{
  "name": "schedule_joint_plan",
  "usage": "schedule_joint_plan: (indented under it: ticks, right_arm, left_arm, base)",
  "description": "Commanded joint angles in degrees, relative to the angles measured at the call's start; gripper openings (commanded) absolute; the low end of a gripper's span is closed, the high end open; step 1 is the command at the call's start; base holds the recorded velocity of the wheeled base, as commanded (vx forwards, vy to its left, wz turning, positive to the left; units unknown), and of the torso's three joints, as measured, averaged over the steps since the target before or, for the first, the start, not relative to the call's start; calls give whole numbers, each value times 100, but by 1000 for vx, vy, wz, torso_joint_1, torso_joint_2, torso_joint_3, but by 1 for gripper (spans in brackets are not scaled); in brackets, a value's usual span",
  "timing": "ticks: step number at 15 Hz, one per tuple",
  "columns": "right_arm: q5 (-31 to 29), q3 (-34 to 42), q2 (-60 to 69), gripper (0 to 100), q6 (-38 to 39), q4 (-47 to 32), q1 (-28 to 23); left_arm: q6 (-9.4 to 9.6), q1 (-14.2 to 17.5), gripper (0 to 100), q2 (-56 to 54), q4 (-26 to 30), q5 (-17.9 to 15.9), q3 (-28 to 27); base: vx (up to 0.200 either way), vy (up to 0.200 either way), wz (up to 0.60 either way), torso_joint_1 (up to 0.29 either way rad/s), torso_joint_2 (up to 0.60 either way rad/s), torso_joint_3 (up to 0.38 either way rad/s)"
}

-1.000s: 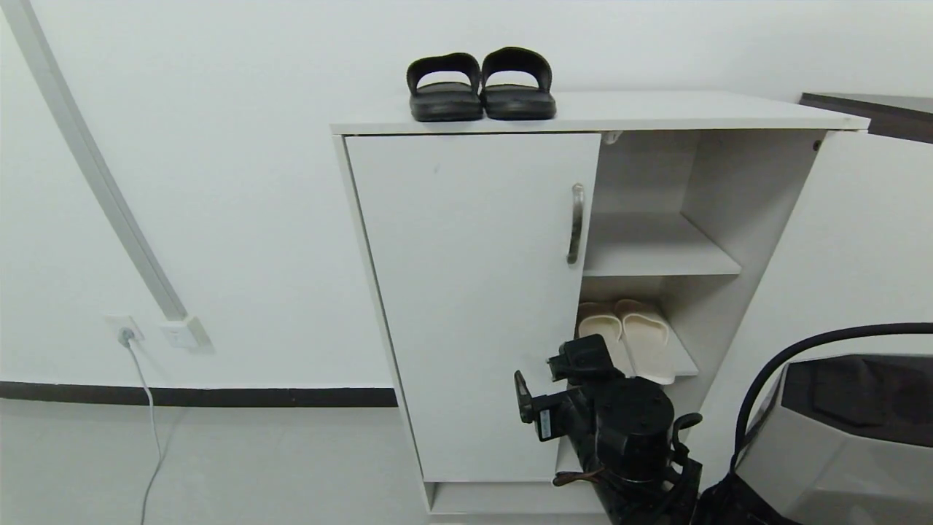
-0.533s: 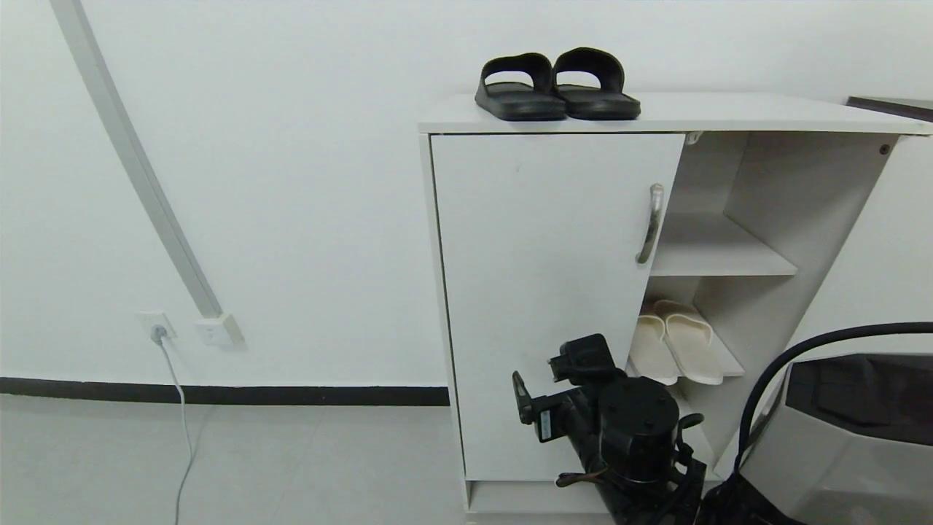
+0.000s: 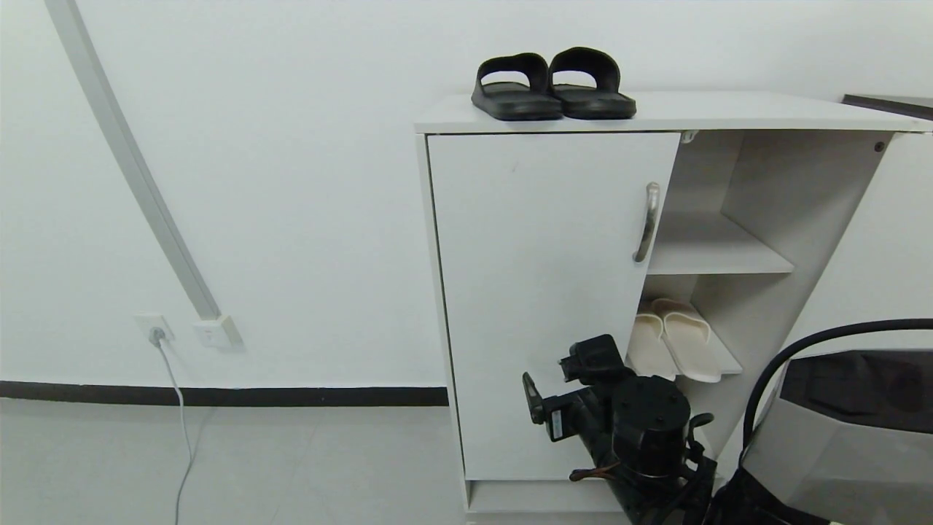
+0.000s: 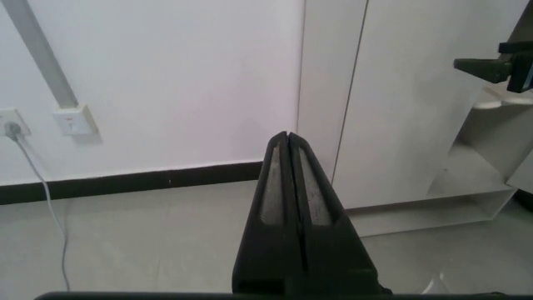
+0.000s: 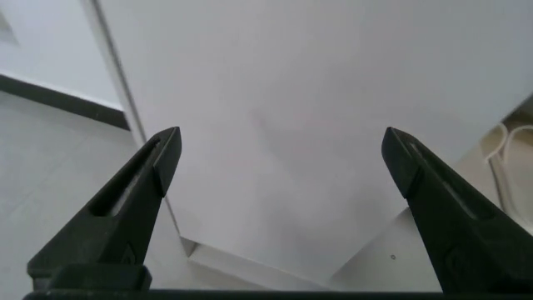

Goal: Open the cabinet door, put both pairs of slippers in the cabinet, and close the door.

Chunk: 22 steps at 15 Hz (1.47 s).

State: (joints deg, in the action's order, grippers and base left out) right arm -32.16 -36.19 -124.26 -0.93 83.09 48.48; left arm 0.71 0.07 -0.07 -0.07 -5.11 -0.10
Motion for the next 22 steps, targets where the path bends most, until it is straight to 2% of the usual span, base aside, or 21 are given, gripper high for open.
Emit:
schedule_joint_plan:
  ticks: [1,9,14,22]
  right_arm:
    - [-1,-2,-46,100,-4,23,3]
    - [-27,-28,-55,100,-30,23,-14]
    - [-27,-10,-55,100,-30,23,-14]
    - [-27,7,-55,100,-30,23,-14]
  left_arm:
    - [0,1,0,7,-1,1,1]
    - [0,1,0,7,-1,1,1]
    - [0,1,0,7,-1,1,1]
    - [0,1,0,7,-1,1,1]
  base:
    - [0,0,0,0,0,0]
    - [0,0,0,1,-19,-20]
    - [0,0,0,28,-362,-335]
    - [0,0,0,121,-460,-344]
